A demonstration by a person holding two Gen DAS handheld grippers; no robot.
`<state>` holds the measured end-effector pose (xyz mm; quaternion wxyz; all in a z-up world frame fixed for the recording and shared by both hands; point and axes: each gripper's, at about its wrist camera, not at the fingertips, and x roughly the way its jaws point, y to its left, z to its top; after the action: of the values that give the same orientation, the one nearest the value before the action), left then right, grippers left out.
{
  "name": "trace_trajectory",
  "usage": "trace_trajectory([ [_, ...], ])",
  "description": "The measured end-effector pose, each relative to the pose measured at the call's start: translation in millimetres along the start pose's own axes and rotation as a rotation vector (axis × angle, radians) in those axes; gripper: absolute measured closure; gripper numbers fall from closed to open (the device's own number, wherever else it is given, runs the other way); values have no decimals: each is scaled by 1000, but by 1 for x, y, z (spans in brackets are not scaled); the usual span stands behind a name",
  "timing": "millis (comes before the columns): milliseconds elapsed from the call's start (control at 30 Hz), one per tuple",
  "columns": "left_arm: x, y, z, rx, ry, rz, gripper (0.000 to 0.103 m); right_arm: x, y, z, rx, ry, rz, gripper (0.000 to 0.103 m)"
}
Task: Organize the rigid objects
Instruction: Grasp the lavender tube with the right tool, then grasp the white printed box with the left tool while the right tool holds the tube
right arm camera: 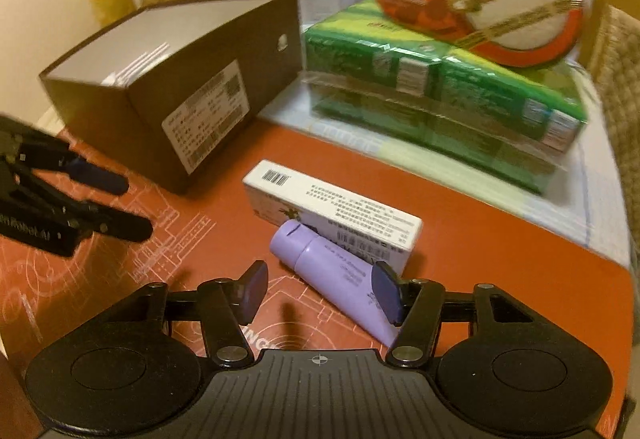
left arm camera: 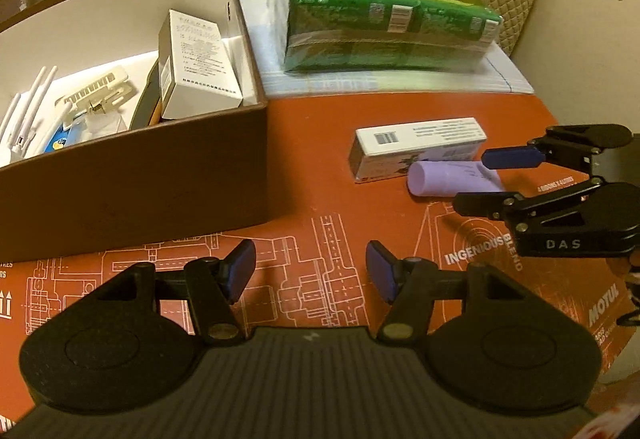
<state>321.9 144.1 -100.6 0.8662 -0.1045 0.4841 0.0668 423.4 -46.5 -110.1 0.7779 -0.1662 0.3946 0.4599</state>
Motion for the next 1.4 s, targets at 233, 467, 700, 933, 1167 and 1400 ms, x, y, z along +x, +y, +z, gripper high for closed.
trace_trajectory([
  [233,3,0,1,5,12,2,46,21,0,0,-166,30,-3,47],
  [467,5,-4,1,14,19,-9,46,27,9,-4,-285,77,70,67],
  [700,5,-13,0,43,18,-38,46,17,18,-19,-210,74,72,71],
  [933,8,-35,2,118,21,-89,46,-7,12,-38,-93,82,-12,71],
  [1167,14,-61,15,213,-2,-129,46,-27,-18,-54,93,86,-181,71],
  [1400,20,-82,45,295,-53,-126,46,-35,-43,-57,256,59,-321,71],
])
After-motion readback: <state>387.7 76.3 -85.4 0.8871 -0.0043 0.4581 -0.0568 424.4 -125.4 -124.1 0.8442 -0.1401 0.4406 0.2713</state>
